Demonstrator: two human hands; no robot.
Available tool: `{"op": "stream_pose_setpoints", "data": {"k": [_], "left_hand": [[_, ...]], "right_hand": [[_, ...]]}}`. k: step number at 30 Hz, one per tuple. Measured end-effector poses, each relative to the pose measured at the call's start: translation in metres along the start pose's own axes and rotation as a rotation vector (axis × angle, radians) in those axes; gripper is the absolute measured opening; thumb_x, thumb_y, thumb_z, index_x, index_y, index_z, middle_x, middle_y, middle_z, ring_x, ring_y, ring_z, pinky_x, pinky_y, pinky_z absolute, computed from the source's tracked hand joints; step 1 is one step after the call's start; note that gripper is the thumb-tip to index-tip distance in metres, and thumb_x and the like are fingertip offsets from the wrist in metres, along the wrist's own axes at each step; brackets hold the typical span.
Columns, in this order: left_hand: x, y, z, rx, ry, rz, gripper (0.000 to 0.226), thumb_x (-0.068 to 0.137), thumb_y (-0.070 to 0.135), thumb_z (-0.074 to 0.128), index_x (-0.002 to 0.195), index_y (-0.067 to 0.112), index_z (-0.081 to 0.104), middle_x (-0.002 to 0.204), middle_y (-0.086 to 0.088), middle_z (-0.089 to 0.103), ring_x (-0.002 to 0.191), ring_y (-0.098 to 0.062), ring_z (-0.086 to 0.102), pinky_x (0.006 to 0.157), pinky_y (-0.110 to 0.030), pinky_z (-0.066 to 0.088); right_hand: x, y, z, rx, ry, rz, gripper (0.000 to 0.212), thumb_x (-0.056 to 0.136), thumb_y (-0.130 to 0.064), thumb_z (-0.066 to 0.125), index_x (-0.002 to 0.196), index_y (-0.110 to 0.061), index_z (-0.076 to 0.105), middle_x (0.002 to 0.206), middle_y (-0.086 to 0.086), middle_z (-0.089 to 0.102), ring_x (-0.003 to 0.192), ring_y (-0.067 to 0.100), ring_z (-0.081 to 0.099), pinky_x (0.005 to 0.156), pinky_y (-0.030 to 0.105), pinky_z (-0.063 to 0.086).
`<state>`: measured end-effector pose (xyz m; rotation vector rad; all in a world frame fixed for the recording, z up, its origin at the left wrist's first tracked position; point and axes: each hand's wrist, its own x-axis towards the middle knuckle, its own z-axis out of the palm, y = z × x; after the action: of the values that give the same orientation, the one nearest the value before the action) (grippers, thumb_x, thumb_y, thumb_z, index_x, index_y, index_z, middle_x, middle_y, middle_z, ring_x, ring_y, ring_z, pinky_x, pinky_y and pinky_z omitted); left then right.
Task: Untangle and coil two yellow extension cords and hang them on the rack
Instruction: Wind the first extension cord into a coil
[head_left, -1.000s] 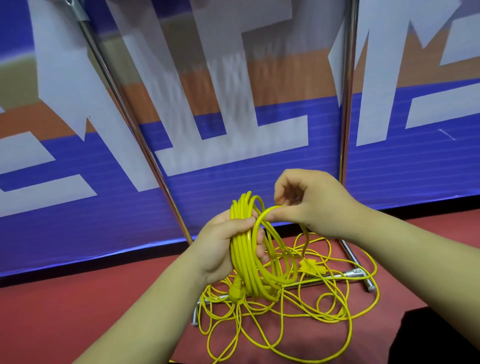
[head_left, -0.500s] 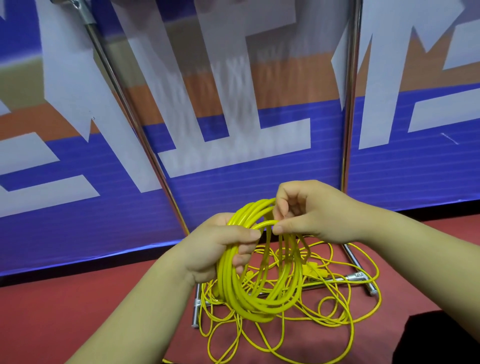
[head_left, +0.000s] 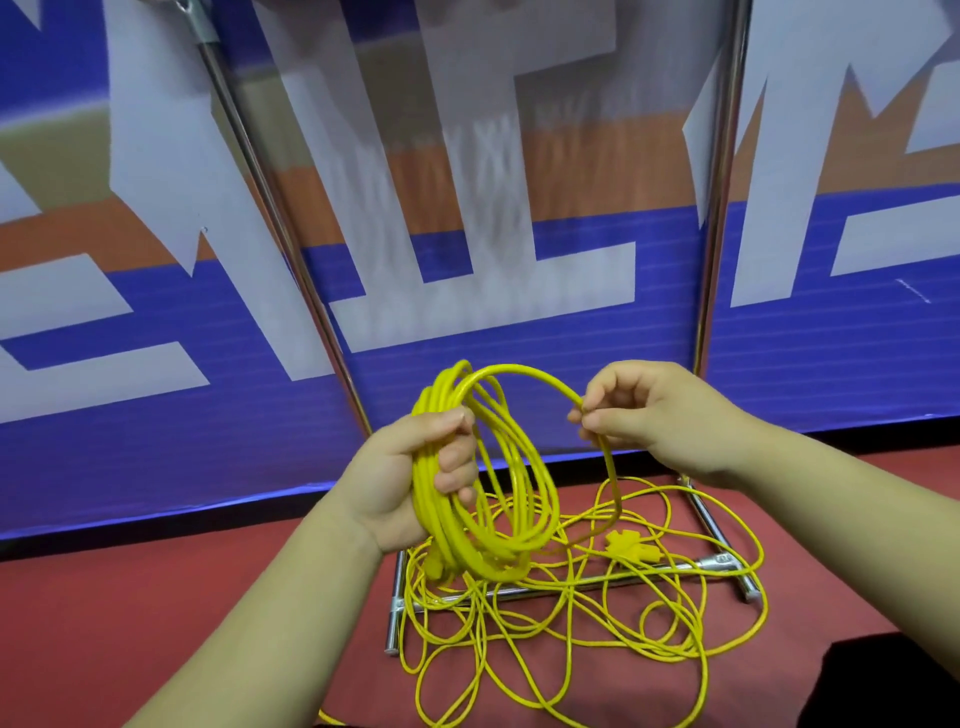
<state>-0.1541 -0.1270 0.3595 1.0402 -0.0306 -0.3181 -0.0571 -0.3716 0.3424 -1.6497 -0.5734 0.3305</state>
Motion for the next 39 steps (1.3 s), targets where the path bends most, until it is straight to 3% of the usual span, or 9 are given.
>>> {"op": "stream_pose_setpoints", "data": {"k": [4, 6, 10, 17, 22, 26, 32, 39], "left_hand": [[0.0, -0.008, -0.004, 0.135, 0.001, -0.058, 0.038, 0.064, 0.03, 0.092, 0.08, 0.009, 0.065, 0.054, -0.002, 0.045, 0.039, -0.013, 0.046, 0.049, -0.03, 0.051], [0.0, -0.012, -0.003, 0.219, 0.017, -0.063, 0.029, 0.071, 0.023, 0.086, 0.08, 0.009, 0.062, 0.059, -0.006, 0.049, 0.046, -0.017, 0.052, 0.057, -0.035, 0.055], [0.002, -0.022, 0.005, 0.249, 0.113, -0.013, 0.006, 0.082, 0.009, 0.067, 0.084, 0.008, 0.061, 0.07, -0.013, 0.055, 0.06, -0.026, 0.058, 0.068, -0.041, 0.056], [0.016, -0.03, 0.002, 0.135, 0.303, 0.058, 0.007, 0.081, 0.007, 0.071, 0.083, 0.009, 0.065, 0.071, -0.01, 0.053, 0.045, -0.012, 0.043, 0.05, -0.028, 0.044], [0.02, -0.039, 0.004, 0.198, 0.301, -0.007, 0.029, 0.073, 0.008, 0.075, 0.101, 0.0, 0.072, 0.094, -0.018, 0.069, 0.045, -0.013, 0.042, 0.05, -0.028, 0.043], [0.023, -0.045, 0.012, 0.263, 0.285, -0.029, 0.042, 0.072, 0.01, 0.074, 0.113, 0.002, 0.07, 0.117, -0.018, 0.071, 0.049, -0.013, 0.044, 0.054, -0.03, 0.045], [0.032, -0.053, 0.02, 0.283, 0.276, -0.059, 0.052, 0.071, 0.009, 0.075, 0.122, 0.003, 0.066, 0.117, -0.017, 0.072, 0.052, -0.012, 0.051, 0.055, -0.03, 0.049], [0.034, -0.058, 0.029, 0.249, 0.203, -0.112, 0.052, 0.073, 0.01, 0.074, 0.123, -0.002, 0.063, 0.113, -0.022, 0.071, 0.053, -0.012, 0.054, 0.054, -0.029, 0.051]], "right_hand": [[0.002, -0.006, 0.004, 0.069, 0.113, 0.015, 0.015, 0.088, 0.007, 0.067, 0.086, -0.007, 0.066, 0.088, 0.014, 0.076, 0.079, 0.021, 0.072, 0.078, 0.036, 0.059], [0.003, -0.01, 0.006, 0.117, 0.149, 0.019, 0.015, 0.087, 0.006, 0.069, 0.085, -0.008, 0.065, 0.084, 0.013, 0.075, 0.08, 0.022, 0.073, 0.072, 0.03, 0.059], [0.002, -0.016, 0.012, 0.161, 0.159, 0.025, 0.014, 0.085, 0.004, 0.071, 0.085, -0.008, 0.065, 0.081, 0.015, 0.073, 0.082, 0.027, 0.074, 0.08, 0.039, 0.061], [-0.005, -0.028, 0.008, -0.023, 0.107, -0.012, 0.009, 0.081, 0.0, 0.078, 0.086, -0.003, 0.071, 0.074, 0.008, 0.071, 0.071, 0.013, 0.068, 0.073, 0.028, 0.062], [-0.01, -0.028, 0.012, -0.011, 0.083, -0.027, 0.007, 0.085, 0.001, 0.073, 0.087, -0.005, 0.071, 0.076, 0.006, 0.069, 0.068, 0.01, 0.066, 0.062, 0.021, 0.057], [-0.01, -0.026, 0.012, 0.114, 0.095, 0.014, 0.011, 0.085, 0.002, 0.073, 0.084, -0.009, 0.069, 0.08, 0.009, 0.069, 0.071, 0.012, 0.067, 0.063, 0.025, 0.058], [-0.012, -0.029, 0.015, 0.248, 0.049, 0.025, 0.015, 0.086, 0.003, 0.071, 0.09, -0.012, 0.069, 0.079, -0.001, 0.07, 0.075, 0.01, 0.07, 0.071, 0.038, 0.063], [-0.012, -0.027, 0.016, 0.215, 0.084, -0.012, 0.022, 0.086, -0.001, 0.073, 0.092, -0.022, 0.076, 0.081, -0.004, 0.067, 0.077, 0.011, 0.07, 0.072, 0.039, 0.063]]}}
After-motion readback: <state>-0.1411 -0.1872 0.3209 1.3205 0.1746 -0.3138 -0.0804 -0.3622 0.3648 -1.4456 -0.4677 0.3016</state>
